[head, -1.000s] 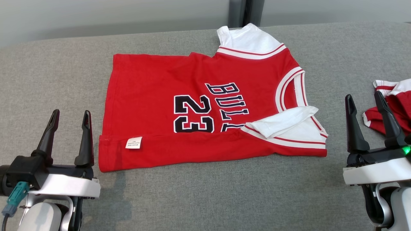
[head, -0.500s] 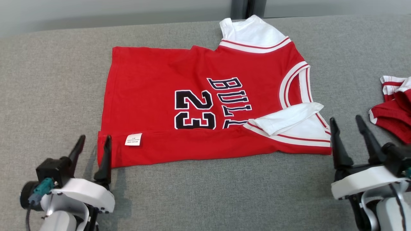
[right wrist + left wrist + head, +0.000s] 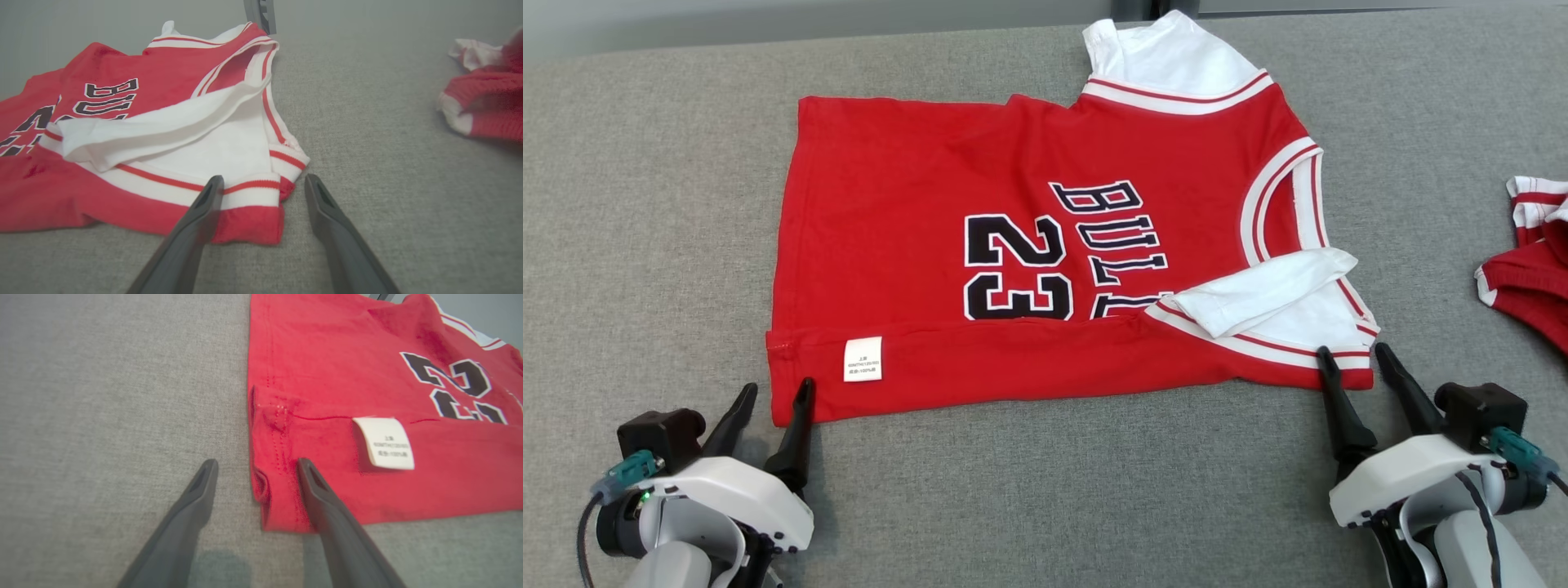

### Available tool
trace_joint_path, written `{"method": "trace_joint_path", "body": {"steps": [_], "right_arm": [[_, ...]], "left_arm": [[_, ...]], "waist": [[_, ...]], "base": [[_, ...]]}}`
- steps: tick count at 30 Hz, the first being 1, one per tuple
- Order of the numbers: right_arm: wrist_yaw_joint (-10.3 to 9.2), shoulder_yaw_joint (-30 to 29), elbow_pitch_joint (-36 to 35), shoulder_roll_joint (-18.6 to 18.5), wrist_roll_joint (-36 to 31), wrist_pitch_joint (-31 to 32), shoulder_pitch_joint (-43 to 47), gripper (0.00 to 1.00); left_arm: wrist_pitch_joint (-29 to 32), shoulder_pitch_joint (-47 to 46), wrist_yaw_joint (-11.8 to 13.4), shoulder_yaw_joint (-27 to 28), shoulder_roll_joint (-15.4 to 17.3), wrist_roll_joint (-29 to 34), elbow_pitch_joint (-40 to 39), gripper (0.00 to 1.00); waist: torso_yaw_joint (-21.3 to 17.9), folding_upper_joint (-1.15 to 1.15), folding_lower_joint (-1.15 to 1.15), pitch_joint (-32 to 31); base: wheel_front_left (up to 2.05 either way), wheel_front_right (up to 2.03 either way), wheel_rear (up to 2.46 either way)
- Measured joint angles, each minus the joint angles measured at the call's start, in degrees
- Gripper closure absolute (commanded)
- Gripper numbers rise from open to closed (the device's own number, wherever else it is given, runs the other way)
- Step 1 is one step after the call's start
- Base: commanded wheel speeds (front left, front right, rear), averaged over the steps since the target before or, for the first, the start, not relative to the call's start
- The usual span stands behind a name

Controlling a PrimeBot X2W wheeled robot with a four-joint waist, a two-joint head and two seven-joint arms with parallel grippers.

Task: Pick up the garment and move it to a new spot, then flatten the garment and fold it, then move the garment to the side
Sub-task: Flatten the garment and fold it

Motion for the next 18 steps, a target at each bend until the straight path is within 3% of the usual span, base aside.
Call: {"method": "trace_joint_path", "body": {"steps": [3, 4, 5, 6, 13, 18], "right_arm": [[0.00, 0.64, 2.09, 0.05, 0.98, 0.45, -1.26, 0.00], [0.00, 0.80, 2.74, 0.10, 1.48, 0.54, -1.76, 0.12], [0.00, 1.15, 3.19, 0.10, 2.05, 0.44, -2.15, 0.75], [0.00, 1.53, 3.58, 0.12, 2.86, 0.31, -2.42, 1.00], [0.01, 3.54, 3.71, -0.43, 6.04, 0.80, -2.93, 1.00], [0.01, 3.32, -1.70, -0.91, 8.22, 2.91, 1.24, 1.00]], "left_arm": [[1.57, -0.83, -1.32, 0.11, -0.21, -1.85, 0.43, 0.00], [1.78, -0.89, -1.48, 0.20, -0.30, -2.29, 0.41, 0.40], [2.22, -0.94, -1.58, 0.31, -0.29, -2.56, 0.40, 0.73], [2.72, -1.05, -1.81, 0.37, -0.26, -3.11, 0.34, 1.00], [6.39, -0.27, -2.79, 0.05, -0.27, -5.59, -2.85, 1.00], [9.38, 3.54, -2.64, 0.51, 0.21, -7.54, -8.00, 1.00]], "waist": [[0.05, 0.00, 0.00, 0.13], [0.02, 0.00, 0.00, 0.14], [0.01, 0.00, 0.00, 0.12], [-0.02, 0.00, 0.00, 0.12], [0.04, 0.00, 0.00, -0.35], [0.64, 0.00, 0.00, -1.54]], "base": [[0.00, 0.00, 0.00], [0.00, 0.00, 0.00], [0.00, 0.00, 0.00], [0.00, 0.00, 0.00], [0.00, 0.00, 0.00], [0.00, 0.00, 0.00]]}}
